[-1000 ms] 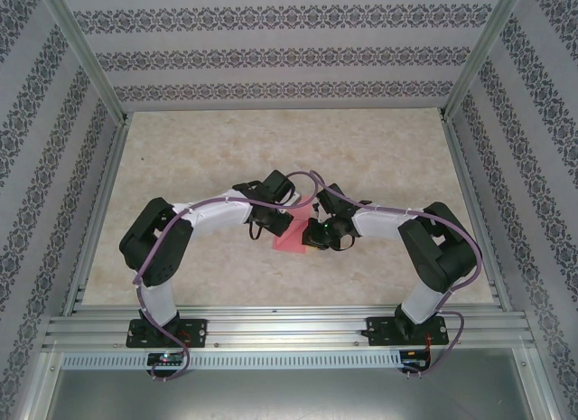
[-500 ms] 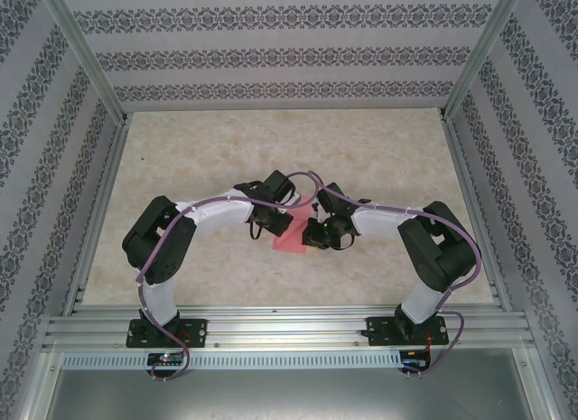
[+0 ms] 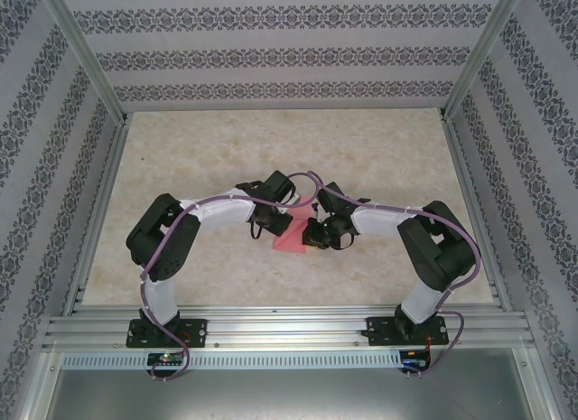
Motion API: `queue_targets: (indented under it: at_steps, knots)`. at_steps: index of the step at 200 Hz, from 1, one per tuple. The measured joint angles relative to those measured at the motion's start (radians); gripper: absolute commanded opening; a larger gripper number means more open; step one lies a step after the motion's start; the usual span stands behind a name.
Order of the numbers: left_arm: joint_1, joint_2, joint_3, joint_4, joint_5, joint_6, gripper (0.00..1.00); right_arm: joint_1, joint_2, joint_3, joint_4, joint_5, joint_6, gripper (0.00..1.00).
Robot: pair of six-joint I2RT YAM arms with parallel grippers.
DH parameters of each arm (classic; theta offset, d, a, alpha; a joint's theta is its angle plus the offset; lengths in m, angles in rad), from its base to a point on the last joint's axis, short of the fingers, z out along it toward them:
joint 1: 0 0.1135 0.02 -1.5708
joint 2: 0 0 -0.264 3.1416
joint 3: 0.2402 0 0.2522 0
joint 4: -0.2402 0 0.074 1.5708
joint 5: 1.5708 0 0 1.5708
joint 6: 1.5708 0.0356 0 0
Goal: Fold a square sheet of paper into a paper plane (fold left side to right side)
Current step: Fold the triangle a second time at the center of the table.
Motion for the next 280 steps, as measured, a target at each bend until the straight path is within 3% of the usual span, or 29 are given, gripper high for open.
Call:
queue_targets:
  at_steps: [280]
  knots:
    - [0.0,0.029,0.01,0.013,-0.024,0.0,0.11,0.0,0.007,0.012,-0.018,0.0,-0.019,0.13]
